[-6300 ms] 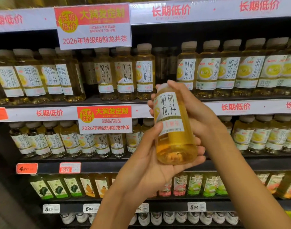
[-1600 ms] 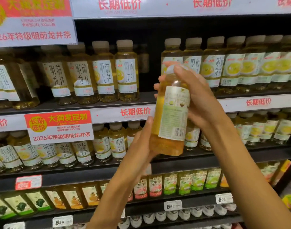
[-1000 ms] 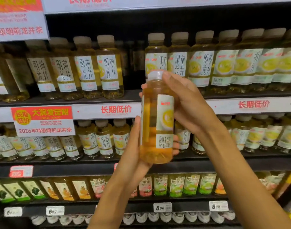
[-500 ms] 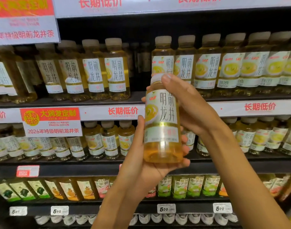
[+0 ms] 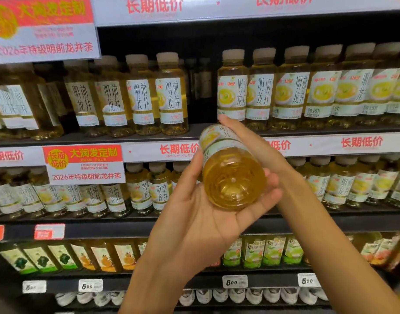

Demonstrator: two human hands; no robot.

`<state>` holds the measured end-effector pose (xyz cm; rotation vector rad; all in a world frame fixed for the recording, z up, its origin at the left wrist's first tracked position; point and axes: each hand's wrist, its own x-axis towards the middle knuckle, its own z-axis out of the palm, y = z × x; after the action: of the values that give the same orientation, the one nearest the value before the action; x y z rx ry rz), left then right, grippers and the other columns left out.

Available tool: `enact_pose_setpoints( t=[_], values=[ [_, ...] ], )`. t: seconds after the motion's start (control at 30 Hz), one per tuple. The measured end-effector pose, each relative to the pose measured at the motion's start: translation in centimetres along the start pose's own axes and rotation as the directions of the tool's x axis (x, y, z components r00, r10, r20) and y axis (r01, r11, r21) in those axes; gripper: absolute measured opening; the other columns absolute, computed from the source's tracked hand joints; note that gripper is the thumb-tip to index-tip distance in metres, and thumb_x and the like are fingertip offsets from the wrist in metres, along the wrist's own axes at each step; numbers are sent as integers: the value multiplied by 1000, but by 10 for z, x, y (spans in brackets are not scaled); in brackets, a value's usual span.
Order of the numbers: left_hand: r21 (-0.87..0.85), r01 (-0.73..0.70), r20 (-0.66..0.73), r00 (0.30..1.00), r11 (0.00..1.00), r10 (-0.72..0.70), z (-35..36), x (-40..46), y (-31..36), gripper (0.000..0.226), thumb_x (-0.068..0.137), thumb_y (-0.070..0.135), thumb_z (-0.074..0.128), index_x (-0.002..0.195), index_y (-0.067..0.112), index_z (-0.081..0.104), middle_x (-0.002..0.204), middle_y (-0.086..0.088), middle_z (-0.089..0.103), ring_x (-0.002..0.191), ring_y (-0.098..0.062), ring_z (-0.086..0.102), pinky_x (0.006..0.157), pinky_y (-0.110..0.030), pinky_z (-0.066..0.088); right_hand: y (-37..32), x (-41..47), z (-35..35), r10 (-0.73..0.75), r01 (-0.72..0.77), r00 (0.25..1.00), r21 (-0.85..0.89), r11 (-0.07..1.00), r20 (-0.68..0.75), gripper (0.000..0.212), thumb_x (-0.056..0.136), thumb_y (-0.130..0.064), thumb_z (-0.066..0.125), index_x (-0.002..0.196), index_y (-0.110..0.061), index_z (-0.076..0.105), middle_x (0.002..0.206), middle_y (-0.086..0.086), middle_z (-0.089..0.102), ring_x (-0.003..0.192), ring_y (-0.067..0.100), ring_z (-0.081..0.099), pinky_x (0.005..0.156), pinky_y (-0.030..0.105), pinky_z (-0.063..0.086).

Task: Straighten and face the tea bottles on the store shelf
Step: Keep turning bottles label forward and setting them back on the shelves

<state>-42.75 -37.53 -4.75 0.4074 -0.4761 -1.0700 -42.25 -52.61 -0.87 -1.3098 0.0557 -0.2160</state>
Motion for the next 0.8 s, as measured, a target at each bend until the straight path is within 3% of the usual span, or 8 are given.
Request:
enact_pose_setpoints(
  t=[0.1,0.2,0.27,0.33,0.43,0.57,0.67,0.8],
  values=[
    [35,-46,-7,999,998,46,-8,9,4,60,75,32,78,111,-13,64,109,-31,64,99,-42,66,89,-52,53,-4,8,2,-126,125,992,-9,992,-16,26,94,-36,56,87,-14,69,78,4,71,72,14,69,68,26,58],
    [172,-102,-40,993,980,110,-25,17,5,77,59,38,88,119,-3,63,106,-28,66,90,-38,69,75,-46,58,-11,9,-1,-273,270,962,-109,957,-12,25,92,-40,59,103,-18,66,93,5,71,90,20,69,84,36,56],
    [368,-118,-38,989,922,142,-28,16,11,66,60,38,87,116,9,68,108,-23,68,91,-33,70,74,-38,59,-15,8,-4,-394,387,919,-219,896,15,29,90,-41,58,112,-24,63,107,6,70,101,23,67,89,41,55],
    [595,-112,-31,986,796,162,-32,11,14,49,75,42,74,116,16,67,112,-14,70,101,-26,69,82,-30,56,-18,4,-4,-487,480,871,-319,817,63,30,91,-40,54,119,-29,59,117,5,66,109,23,64,94,45,52],
    [782,-132,-12,974,610,227,-34,10,16,51,83,42,63,126,16,57,119,-4,69,113,-18,63,93,-25,51,-16,0,-5,-543,547,830,-374,749,126,39,96,-38,47,133,-30,48,126,1,63,116,20,61,98,45,50],
    [838,-249,82,937,486,340,-41,20,18,47,82,35,67,126,27,54,123,8,66,118,-9,59,94,-19,48,-12,-6,-13,-500,521,852,-338,784,156,48,94,-40,49,136,-18,47,126,-1,64,119,15,58,97,38,50],
    [888,-313,145,885,337,442,-47,30,22,47,82,31,64,127,28,52,118,14,67,110,-3,61,87,-18,51,-15,-10,-20,-492,542,840,-306,782,230,37,90,-27,62,125,-19,56,120,-3,66,118,16,59,93,31,50],
    [940,-324,210,802,111,559,-54,46,26,64,82,36,66,139,24,42,136,5,50,127,-10,48,104,-36,45,-18,-12,-22,-564,623,782,-303,721,266,61,75,-6,73,131,-8,48,126,4,62,121,20,57,95,32,49]
  ],
)
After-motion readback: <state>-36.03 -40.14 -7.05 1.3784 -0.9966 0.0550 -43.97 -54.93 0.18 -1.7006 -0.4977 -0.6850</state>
